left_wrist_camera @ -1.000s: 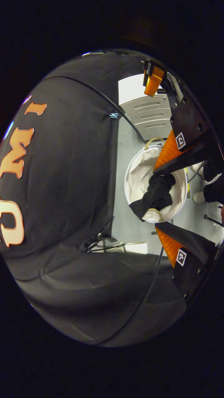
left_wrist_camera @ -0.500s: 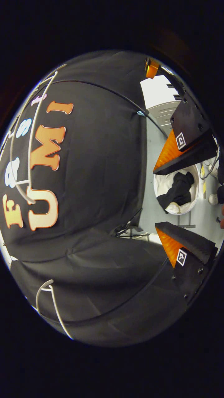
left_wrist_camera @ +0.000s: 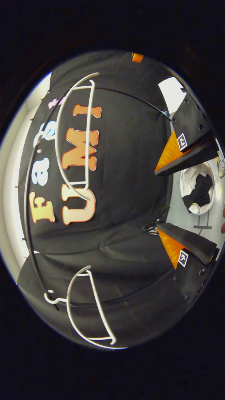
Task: Grasp the clothes on the hanger with both hands and then place them into the laundry hamper below.
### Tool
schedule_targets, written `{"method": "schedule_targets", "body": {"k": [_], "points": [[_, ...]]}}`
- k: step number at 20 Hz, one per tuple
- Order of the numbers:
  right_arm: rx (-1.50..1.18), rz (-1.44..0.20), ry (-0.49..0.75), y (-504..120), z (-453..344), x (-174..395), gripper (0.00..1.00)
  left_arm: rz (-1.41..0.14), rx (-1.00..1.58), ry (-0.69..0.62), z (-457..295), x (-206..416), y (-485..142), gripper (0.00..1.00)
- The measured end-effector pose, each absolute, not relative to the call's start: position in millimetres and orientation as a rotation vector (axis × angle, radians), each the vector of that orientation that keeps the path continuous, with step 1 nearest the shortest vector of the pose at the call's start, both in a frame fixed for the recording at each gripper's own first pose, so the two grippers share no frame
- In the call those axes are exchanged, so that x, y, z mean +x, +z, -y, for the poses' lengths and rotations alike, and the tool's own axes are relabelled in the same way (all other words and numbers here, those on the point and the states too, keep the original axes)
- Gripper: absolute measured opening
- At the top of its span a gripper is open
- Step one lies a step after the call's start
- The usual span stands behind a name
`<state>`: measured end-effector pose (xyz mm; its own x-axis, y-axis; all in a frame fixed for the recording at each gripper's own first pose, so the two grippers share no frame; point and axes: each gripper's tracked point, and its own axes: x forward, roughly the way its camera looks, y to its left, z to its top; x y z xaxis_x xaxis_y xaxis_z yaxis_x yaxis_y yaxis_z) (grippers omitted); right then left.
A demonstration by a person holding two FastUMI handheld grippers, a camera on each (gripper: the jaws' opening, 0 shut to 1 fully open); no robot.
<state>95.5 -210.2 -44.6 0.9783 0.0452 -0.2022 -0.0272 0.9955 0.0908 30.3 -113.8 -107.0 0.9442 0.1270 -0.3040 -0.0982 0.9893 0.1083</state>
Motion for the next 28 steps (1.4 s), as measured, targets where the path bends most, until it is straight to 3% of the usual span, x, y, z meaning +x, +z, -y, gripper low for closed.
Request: {"method": "schedule_targets", "body": {"k": [8,9,10,13,15,17,28], "points": [[0.011,0.036,0.069,58,221,38,0.94,-0.103,0.079,0.122,130,22,-23,0.97],[0.002,0.053,0.07,62,223,39,0.94,-0.081,0.084,0.129,128,18,-14,0.97],[-0.011,0.065,0.069,64,224,38,1.0,-0.063,0.089,0.135,127,16,-6,0.96],[-0.022,0.088,0.082,71,226,33,0.92,0.001,0.072,0.153,131,8,18,0.97],[-0.023,0.094,0.086,74,230,31,1.0,0.039,0.062,0.156,132,4,29,0.97],[-0.023,0.095,0.095,75,231,30,0.94,0.067,0.071,0.176,133,-1,37,0.96],[0.002,0.087,0.131,71,236,25,0.94,0.111,0.08,0.188,142,-12,53,0.96]]}}
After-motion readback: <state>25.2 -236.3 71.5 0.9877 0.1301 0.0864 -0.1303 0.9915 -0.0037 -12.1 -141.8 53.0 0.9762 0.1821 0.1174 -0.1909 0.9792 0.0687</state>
